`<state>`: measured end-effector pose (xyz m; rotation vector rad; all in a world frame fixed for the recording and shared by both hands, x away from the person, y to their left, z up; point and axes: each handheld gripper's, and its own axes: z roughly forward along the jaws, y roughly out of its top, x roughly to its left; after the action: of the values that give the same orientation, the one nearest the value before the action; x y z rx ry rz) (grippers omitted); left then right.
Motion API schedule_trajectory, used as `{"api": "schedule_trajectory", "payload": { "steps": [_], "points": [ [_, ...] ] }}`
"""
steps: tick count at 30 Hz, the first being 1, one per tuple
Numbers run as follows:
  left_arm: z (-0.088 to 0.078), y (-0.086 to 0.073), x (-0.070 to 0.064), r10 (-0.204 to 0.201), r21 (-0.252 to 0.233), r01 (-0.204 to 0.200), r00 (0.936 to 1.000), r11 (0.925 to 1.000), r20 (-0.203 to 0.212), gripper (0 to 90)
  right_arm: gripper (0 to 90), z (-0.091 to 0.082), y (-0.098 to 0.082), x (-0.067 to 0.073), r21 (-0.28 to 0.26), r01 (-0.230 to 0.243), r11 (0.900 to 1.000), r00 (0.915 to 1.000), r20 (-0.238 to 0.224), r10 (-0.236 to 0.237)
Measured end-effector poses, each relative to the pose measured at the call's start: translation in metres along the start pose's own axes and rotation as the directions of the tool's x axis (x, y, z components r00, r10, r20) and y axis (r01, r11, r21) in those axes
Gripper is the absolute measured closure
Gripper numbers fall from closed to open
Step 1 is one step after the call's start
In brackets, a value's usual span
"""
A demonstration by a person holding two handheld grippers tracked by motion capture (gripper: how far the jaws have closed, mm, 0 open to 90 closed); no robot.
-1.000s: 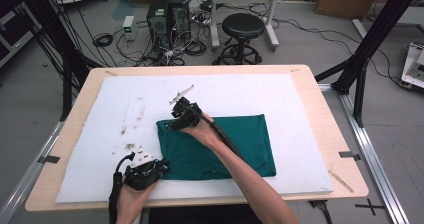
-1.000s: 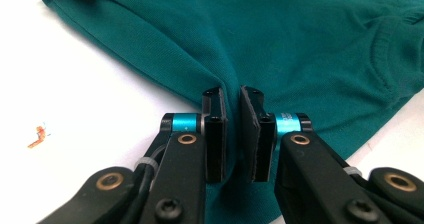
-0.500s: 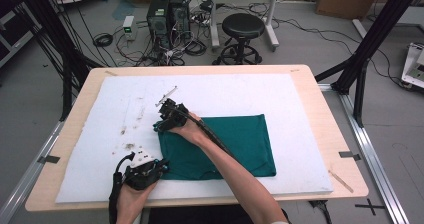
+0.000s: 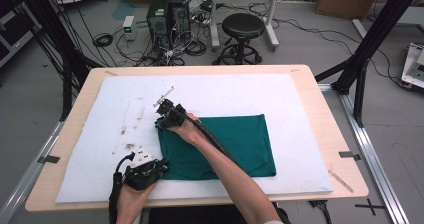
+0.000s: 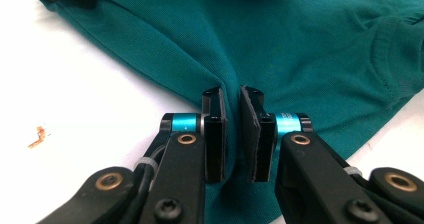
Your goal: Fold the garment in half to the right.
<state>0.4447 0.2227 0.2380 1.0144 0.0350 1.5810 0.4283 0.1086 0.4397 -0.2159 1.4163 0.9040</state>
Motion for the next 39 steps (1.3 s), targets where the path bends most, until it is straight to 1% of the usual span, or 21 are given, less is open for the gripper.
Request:
{"api": "schedule_trajectory", "payload": {
  "steps": [3, 5, 7, 8, 10, 13, 17, 20, 23, 26, 28, 30, 34, 37, 38, 39],
  "points": [
    [0.000, 0.000, 0.001, -0.009, -0.002, 0.009, 0.9999, 1.0000, 0.005, 80.9, 85.8, -0.002, 0.000, -0.001, -0.003, 0.001, 1.000, 1.0000, 0.004, -0.001],
    [-0.001, 0.000, 0.000, -0.006, -0.003, 0.006, 1.0000, 1.0000, 0.005, 81.8, 86.3, -0.004, 0.001, -0.002, -0.027, -0.011, 1.000, 0.9999, -0.005, 0.011],
    [-0.003, 0.001, 0.001, -0.026, -0.013, 0.026, 0.9996, 0.9996, 0.009, 82.9, 86.7, -0.008, 0.002, -0.003, -0.046, -0.027, 0.999, 0.9996, -0.013, 0.026],
    [-0.004, 0.001, 0.001, -0.029, -0.017, 0.030, 0.9995, 0.9994, 0.013, 83.1, 86.8, -0.011, 0.002, -0.003, -0.054, -0.025, 0.998, 0.9996, -0.011, 0.025],
    [-0.009, 0.004, 0.002, -0.045, -0.042, 0.046, 0.9986, 0.9981, 0.028, 83.2, 86.9, -0.016, 0.004, -0.003, -0.067, -0.029, 0.997, 0.9996, -0.009, 0.028],
    [-0.019, 0.009, 0.003, -0.048, -0.071, 0.051, 0.9976, 0.9961, 0.050, 83.3, 86.9, -0.026, 0.006, -0.003, -0.098, -0.035, 0.995, 0.9992, -0.020, 0.033],
    [-0.034, 0.016, 0.004, -0.040, -0.107, 0.045, 0.9981, 0.9932, 0.047, 83.4, 86.9, -0.041, 0.010, -0.001, -0.161, -0.038, 0.986, 0.9989, -0.031, 0.034],
    [-0.044, 0.020, 0.005, -0.041, -0.130, 0.046, 0.9983, 0.9904, 0.042, 83.6, 86.9, -0.051, 0.013, 0.000, -0.205, -0.055, 0.977, 0.9979, -0.045, 0.047],
    [-0.055, 0.023, 0.008, -0.048, -0.152, 0.053, 0.9981, 0.9869, 0.038, 83.8, 86.9, -0.059, 0.018, 0.003, -0.235, -0.063, 0.970, 0.9972, -0.054, 0.052],
    [-0.064, 0.025, 0.011, -0.045, -0.161, 0.048, 0.9987, 0.9859, 0.025, 84.1, 86.9, -0.063, 0.022, 0.007, -0.259, -0.063, 0.964, 0.9970, -0.061, 0.049],
    [-0.067, 0.025, 0.013, -0.041, -0.160, 0.043, 0.9990, 0.9862, 0.014, 84.2, 86.8, -0.065, 0.024, 0.008, -0.266, -0.059, 0.962, 0.9970, -0.064, 0.043],
    [-0.066, 0.023, 0.014, -0.044, -0.156, 0.047, 0.9988, 0.9867, 0.019, 84.3, 86.8, -0.066, 0.024, 0.008, -0.265, -0.056, 0.963, 0.9970, -0.066, 0.040],
    [-0.057, 0.020, 0.014, -0.058, -0.149, 0.065, 0.9971, 0.9868, 0.049, 84.3, 86.8, -0.063, 0.021, 0.006, -0.216, -0.033, 0.976, 0.9988, -0.043, 0.024],
    [-0.050, 0.019, 0.011, -0.050, -0.143, 0.059, 0.9964, 0.9880, 0.069, 84.3, 86.7, -0.059, 0.015, 0.003, -0.202, -0.038, 0.979, 0.9988, -0.038, 0.031],
    [-0.048, 0.018, 0.009, -0.052, -0.142, 0.062, 0.9958, 0.9879, 0.075, 84.2, 86.7, -0.058, 0.013, 0.002, -0.198, -0.042, 0.979, 0.9987, -0.036, 0.035],
    [-0.046, 0.018, 0.008, -0.051, -0.142, 0.061, 0.9956, 0.9880, 0.078, 84.3, 86.7, -0.057, 0.011, 0.001, -0.191, -0.036, 0.981, 0.9990, -0.031, 0.031]
  ]
}}
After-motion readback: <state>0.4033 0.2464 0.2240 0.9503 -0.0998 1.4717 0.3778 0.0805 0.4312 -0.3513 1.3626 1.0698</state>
